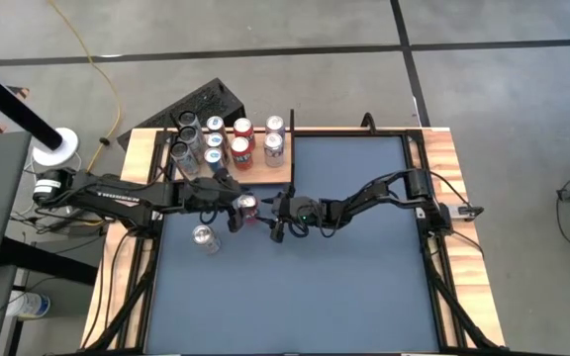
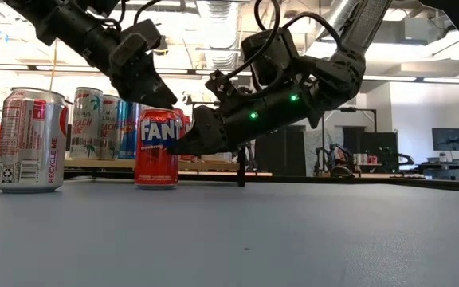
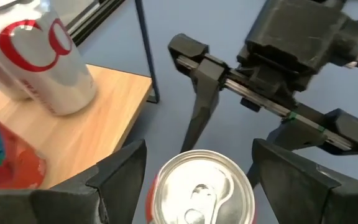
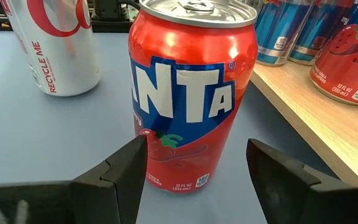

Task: Place canned beverage on shelf
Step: Put the red soda can on the shelf aligned with the other orange soda can

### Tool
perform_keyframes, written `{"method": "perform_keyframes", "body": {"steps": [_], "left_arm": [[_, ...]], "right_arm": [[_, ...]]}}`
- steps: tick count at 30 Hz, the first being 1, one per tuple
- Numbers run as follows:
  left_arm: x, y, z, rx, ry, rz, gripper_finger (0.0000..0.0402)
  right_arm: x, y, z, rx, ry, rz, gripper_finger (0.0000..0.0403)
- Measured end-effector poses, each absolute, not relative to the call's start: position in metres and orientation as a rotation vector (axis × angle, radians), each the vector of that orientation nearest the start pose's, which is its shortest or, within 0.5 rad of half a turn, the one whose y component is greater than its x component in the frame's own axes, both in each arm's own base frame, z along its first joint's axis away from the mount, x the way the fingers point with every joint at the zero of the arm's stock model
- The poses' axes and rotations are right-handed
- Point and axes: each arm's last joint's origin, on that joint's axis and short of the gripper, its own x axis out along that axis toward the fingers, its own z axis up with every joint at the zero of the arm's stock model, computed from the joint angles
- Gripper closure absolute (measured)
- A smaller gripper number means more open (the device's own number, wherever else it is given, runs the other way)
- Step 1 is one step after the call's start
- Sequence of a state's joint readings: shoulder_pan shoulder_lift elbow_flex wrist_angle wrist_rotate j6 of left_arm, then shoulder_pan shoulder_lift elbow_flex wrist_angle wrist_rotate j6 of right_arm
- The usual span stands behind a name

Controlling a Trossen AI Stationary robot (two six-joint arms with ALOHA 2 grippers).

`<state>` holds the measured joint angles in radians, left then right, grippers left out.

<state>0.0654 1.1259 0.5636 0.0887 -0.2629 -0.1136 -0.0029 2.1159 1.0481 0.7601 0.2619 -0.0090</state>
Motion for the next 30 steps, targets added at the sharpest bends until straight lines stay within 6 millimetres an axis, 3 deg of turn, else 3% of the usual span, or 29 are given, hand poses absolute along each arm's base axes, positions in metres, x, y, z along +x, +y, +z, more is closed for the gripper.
{"method": "perform_keyframes", "body": {"steps": [5,15,30], "left_arm": [[0.2308,0.0209,0.219,-0.092,0.446,0.289,0.011],[0.2307,0.0222,0.2196,-0.09,0.436,0.338,0.0037],[0.2271,0.0224,0.2102,-0.143,0.523,0.374,0.0032]], "right_arm": [[0.4188,-0.0086,0.1147,-0.048,0.307,-0.261,0.0143],[0.4188,-0.0085,0.1147,-0.048,0.307,-0.261,0.0143],[0.4187,-0.0085,0.1148,-0.048,0.306,-0.261,0.0143]]}}
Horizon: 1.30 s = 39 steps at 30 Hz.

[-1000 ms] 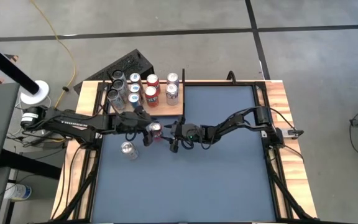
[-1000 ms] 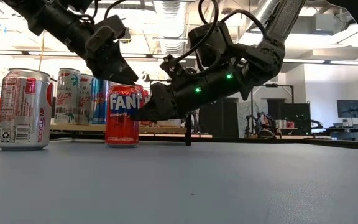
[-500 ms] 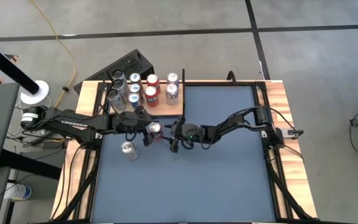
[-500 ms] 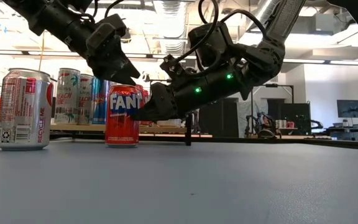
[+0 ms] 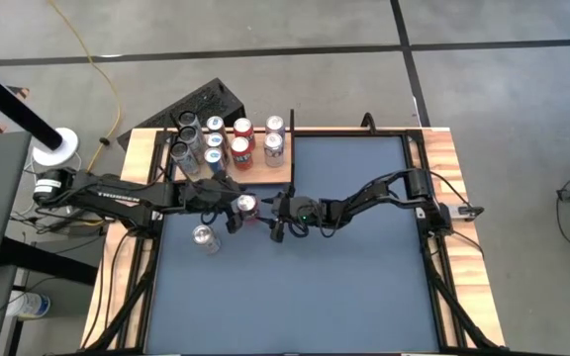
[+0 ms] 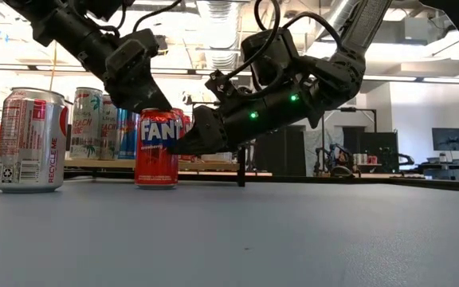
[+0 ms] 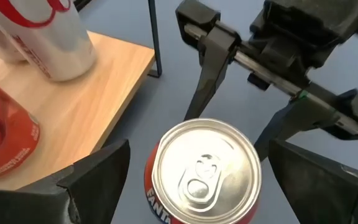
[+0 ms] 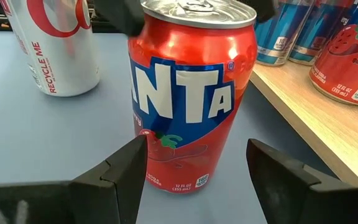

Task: Place canned beverage on shelf
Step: Put the red soda can on the shelf aligned with the other orange soda can

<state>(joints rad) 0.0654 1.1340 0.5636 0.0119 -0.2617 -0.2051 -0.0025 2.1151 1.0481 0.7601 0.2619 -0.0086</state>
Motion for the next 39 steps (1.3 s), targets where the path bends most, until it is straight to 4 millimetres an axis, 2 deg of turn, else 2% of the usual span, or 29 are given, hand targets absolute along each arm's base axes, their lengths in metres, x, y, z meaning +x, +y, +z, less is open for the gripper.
{"method": "perform_keyframes", "body": {"steps": [7,12,22,30,39], "left_arm": [[0.235,0.023,0.194,-0.139,0.595,0.381,0.0032],[0.237,0.023,0.19,-0.133,0.611,0.387,0.0032],[0.238,0.023,0.195,-0.157,0.58,0.391,0.004],[0.242,0.025,0.21,-0.161,0.612,0.408,0.004],[0.242,0.024,0.206,-0.197,0.645,0.42,0.0041]], "right_arm": [[0.419,-0.009,0.115,-0.048,0.306,-0.261,0.0143],[0.419,-0.009,0.115,-0.048,0.307,-0.261,0.0143],[0.419,-0.009,0.114,-0.048,0.313,-0.261,0.0143],[0.419,-0.009,0.114,-0.048,0.312,-0.261,0.0143],[0.419,-0.009,0.114,-0.041,0.31,-0.263,0.0143]]}}
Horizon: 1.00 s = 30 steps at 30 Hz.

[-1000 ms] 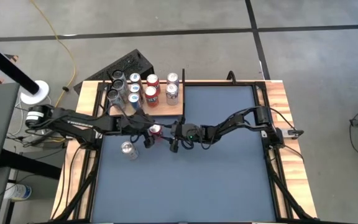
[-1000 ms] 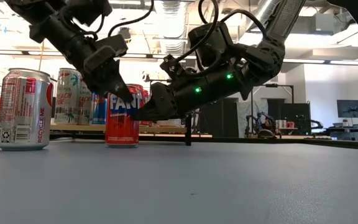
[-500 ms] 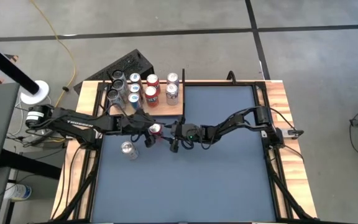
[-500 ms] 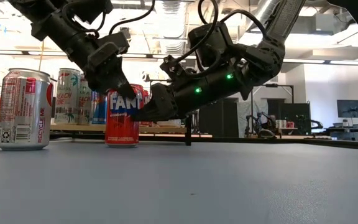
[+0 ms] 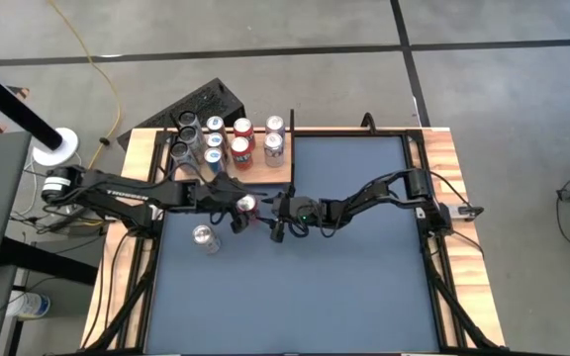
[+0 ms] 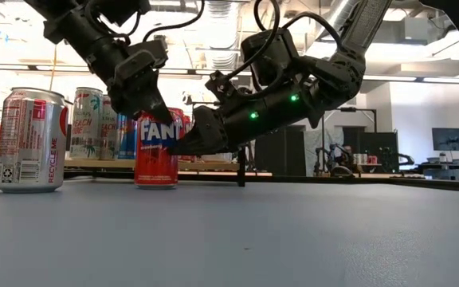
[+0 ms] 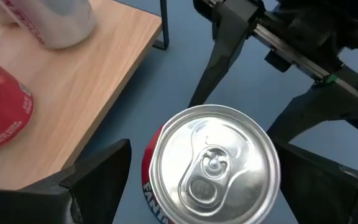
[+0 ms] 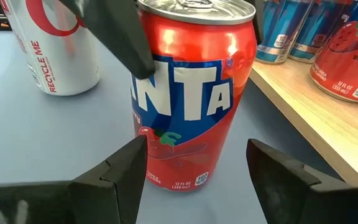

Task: Place canned beverage on shelf
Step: Put the red soda can on the shelf aligned with the other orange soda can

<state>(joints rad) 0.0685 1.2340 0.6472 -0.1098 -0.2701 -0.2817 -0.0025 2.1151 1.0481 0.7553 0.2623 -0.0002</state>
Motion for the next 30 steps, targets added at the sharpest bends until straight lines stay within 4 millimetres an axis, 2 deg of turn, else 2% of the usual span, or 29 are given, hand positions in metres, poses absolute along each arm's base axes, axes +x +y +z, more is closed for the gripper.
{"method": "perform_keyframes", "body": {"steps": [7,15,19,26,30], "left_arm": [[0.243,0.024,0.202,-0.195,0.663,0.422,0.0048],[0.243,0.03,0.203,-0.199,0.659,0.437,0.0115],[0.242,0.032,0.204,-0.204,0.66,0.433,0.012],[0.247,0.033,0.221,-0.145,0.7,0.407,0.0115],[0.252,0.034,0.236,-0.091,0.686,0.386,0.0115]], "right_arm": [[0.419,-0.008,0.115,-0.041,0.308,-0.261,0.0143],[0.419,-0.008,0.114,-0.048,0.31,-0.26,0.0143],[0.418,-0.007,0.115,-0.05,0.315,-0.258,0.0143],[0.415,-0.002,0.12,-0.086,0.37,-0.239,0.0143],[0.408,-0.002,0.137,-0.097,0.433,-0.236,0.0143]]}}
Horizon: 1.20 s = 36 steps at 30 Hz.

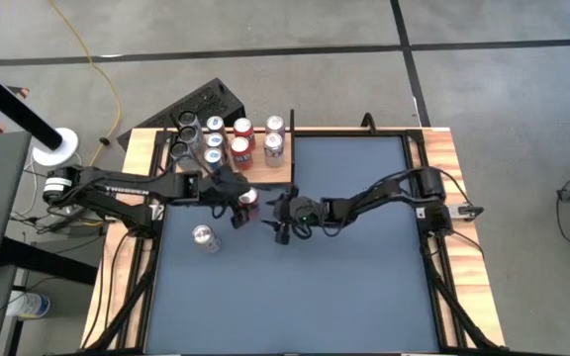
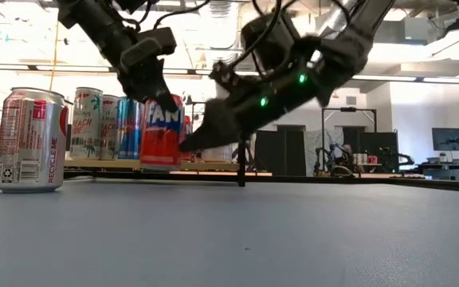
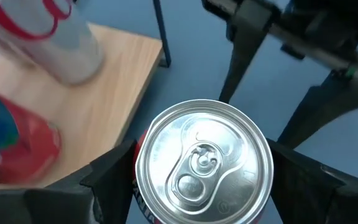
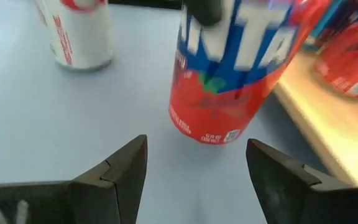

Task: Place canned beverage on shelf
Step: Put the red soda can on the shelf aligned with the other orange soda can

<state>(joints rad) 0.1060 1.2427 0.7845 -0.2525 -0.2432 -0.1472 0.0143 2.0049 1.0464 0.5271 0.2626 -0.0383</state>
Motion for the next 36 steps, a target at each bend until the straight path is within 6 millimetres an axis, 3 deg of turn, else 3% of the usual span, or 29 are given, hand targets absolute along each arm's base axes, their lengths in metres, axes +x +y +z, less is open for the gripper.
{"method": "perform_keyframes", "body": {"steps": [9,14,23,36], "left_arm": [[0.253,0.055,0.252,-0.052,0.667,0.349,0.0115],[0.25,0.069,0.253,-0.047,0.68,0.371,0.0115],[0.245,0.083,0.252,-0.042,0.692,0.404,0.0115],[0.243,0.088,0.252,-0.037,0.693,0.406,0.0115]], "right_arm": [[0.385,0.002,0.189,-0.165,0.437,-0.212,0.0143],[0.376,-0.001,0.19,-0.165,0.424,-0.218,0.0143],[0.382,0.0,0.179,-0.157,0.417,-0.197,0.0143],[0.385,-0.002,0.185,-0.144,0.348,-0.202,0.0143]]}}
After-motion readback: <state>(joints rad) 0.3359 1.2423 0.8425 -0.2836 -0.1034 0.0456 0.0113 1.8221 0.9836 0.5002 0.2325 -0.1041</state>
